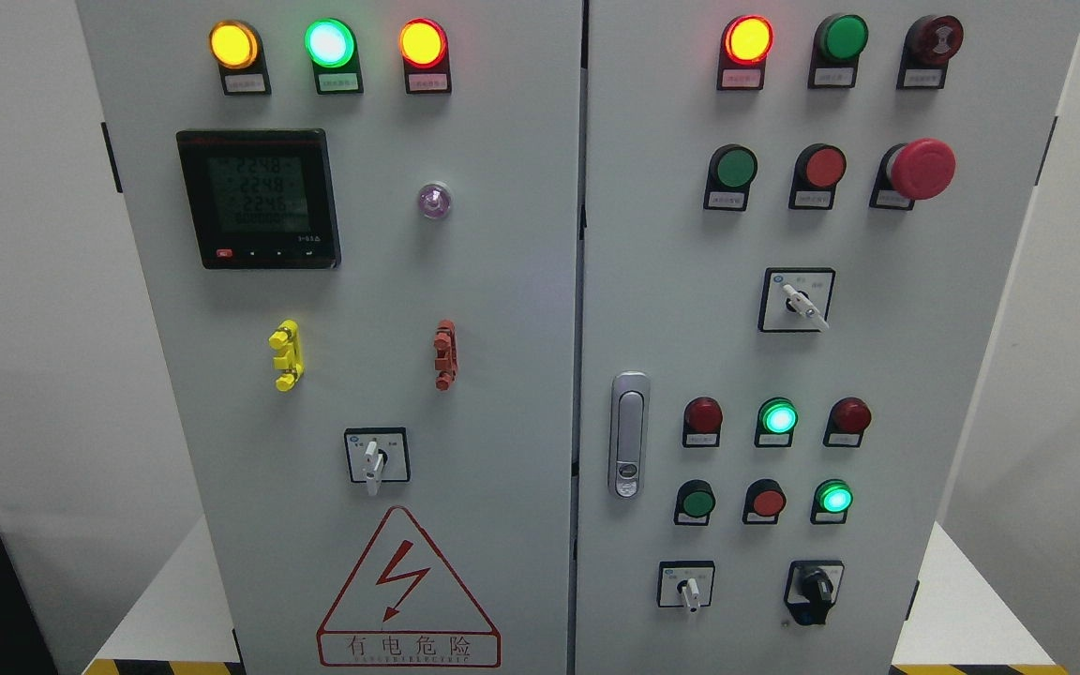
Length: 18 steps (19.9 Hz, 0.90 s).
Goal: Turn on light switch 1
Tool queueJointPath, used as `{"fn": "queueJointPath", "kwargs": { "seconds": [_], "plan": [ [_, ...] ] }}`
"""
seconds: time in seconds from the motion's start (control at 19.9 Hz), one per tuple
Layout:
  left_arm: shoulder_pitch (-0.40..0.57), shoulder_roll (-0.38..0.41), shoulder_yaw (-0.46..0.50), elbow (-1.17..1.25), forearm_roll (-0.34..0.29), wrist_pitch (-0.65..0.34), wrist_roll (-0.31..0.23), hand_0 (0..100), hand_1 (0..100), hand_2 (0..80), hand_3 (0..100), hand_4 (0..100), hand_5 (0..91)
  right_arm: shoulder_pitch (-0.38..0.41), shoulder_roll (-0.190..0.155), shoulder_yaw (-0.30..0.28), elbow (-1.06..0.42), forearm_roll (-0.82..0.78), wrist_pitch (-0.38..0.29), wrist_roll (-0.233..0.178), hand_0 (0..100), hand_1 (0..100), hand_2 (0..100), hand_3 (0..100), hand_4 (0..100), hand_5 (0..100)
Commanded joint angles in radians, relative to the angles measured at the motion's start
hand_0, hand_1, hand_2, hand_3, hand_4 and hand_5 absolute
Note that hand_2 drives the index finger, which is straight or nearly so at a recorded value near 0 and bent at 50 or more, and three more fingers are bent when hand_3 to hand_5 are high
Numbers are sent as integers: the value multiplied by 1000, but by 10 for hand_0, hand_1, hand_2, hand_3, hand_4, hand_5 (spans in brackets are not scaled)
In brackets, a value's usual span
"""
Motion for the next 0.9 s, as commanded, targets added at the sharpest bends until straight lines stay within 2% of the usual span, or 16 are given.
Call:
{"fn": "queueJointPath", "kwargs": {
  "seconds": [0.0,0.35,0.6,0.75,0.85],
  "plan": [
    [-16,-20,-26,-83,-2,21,16,102,612,513,1000,1000,865,0,-1,0,0,0,0,1,0,0,0,0,0,0],
    [-18,-20,-21,-74,0,30,28,95,615,521,1000,1000,865,0,0,-1,0,0,0,1,0,0,0,0,0,0],
    [-74,-38,-23,-92,-2,114,51,92,616,522,1000,1000,865,0,0,-1,0,0,0,1,0,0,0,0,0,0],
    [-77,-37,-24,-99,-2,128,92,89,616,522,1000,1000,865,0,0,0,0,0,0,1,0,0,0,0,0,0],
    [-82,-35,-10,-96,1,137,82,88,617,523,1000,1000,865,0,0,-1,0,0,0,1,0,0,0,0,0,0]
  ]
}}
